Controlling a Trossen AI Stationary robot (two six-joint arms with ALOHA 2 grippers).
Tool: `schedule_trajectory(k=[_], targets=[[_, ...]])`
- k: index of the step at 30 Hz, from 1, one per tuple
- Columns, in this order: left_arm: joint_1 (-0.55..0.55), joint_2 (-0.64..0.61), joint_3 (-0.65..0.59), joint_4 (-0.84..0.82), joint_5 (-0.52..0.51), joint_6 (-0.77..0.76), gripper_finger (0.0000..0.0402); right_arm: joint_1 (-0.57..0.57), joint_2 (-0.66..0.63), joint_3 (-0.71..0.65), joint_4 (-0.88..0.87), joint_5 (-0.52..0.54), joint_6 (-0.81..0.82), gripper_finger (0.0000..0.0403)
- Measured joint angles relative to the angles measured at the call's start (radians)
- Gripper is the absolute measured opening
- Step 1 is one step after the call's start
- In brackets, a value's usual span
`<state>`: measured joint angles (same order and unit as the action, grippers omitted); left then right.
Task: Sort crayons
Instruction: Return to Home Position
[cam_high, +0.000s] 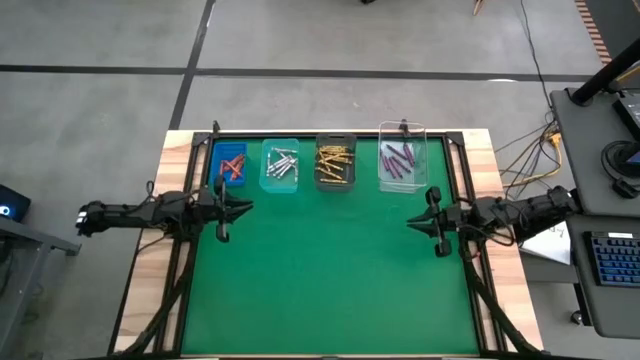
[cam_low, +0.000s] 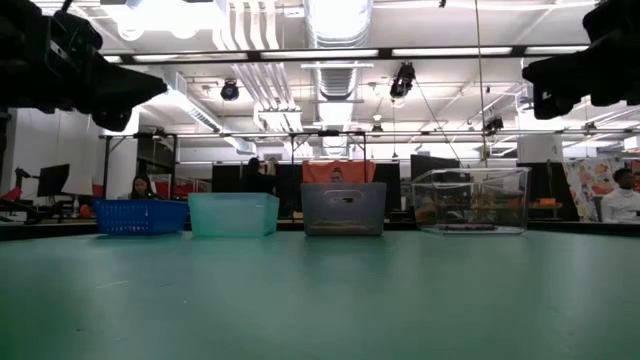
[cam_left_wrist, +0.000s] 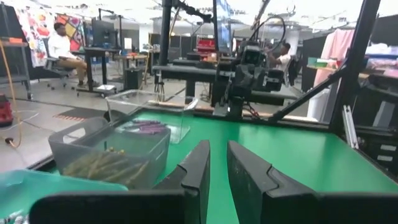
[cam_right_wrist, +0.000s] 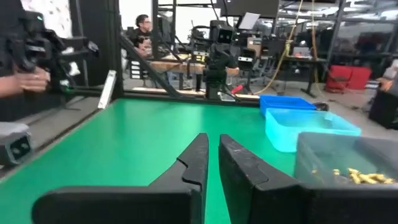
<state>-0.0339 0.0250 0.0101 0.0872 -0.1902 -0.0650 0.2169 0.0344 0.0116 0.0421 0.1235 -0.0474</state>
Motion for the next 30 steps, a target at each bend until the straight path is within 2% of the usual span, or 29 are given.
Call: schedule_trajectory(k=[9, 19, 30], targets=[[0.0, 0.008, 0.0, -0.029, -0.008, -0.026, 0.0037, -0.002, 0.041, 0.0, -0.006, 0.015, -0.206, 0.0018], [0.0, 0.011, 0.0, -0.031, -0.009, -0.023, 0.0037, -0.002, 0.066, 0.0, -0.006, 0.016, 0.191, 0.0018], [0.0, 0.017, 0.006, -0.031, -0.01, -0.023, 0.0037, -0.002, 0.066, 0.0, -0.007, 0.016, 0.212, 0.0018]])
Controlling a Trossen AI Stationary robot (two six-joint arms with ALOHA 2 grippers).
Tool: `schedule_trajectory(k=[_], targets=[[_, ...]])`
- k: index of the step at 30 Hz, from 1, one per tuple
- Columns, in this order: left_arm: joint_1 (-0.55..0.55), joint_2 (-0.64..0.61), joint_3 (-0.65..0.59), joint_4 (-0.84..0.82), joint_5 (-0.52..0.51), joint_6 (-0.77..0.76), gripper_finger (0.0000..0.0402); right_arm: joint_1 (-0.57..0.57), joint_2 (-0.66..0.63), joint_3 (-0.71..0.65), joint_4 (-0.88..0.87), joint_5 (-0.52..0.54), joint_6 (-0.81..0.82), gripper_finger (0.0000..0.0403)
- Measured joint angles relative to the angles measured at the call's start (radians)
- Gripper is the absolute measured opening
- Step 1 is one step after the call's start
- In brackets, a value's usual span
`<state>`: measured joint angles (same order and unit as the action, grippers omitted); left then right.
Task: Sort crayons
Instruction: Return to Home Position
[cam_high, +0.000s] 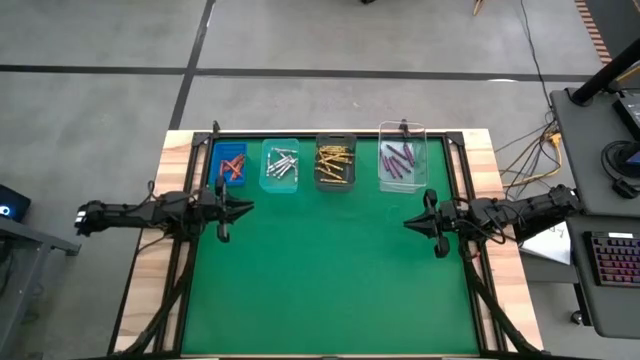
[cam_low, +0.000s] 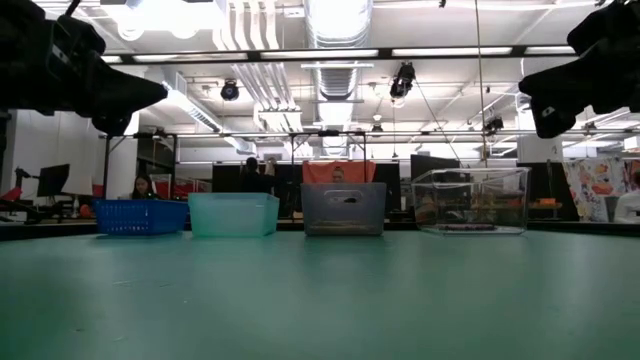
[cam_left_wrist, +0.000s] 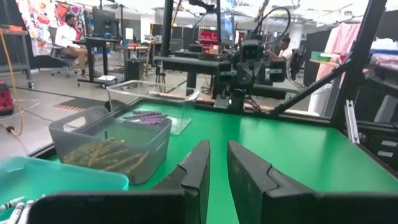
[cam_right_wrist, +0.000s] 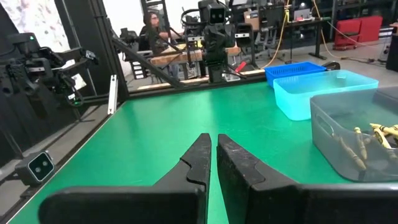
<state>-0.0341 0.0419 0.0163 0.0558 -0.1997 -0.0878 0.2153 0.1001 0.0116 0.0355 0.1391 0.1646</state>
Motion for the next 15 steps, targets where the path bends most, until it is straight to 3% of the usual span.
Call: schedule_trajectory(k=[15], targets=[[0.0, 0.001, 0.003, 0.011, 0.0, 0.0, 0.0037, 0.0, 0.0, 0.0, 0.0, 0.001, 0.0, 0.0018]])
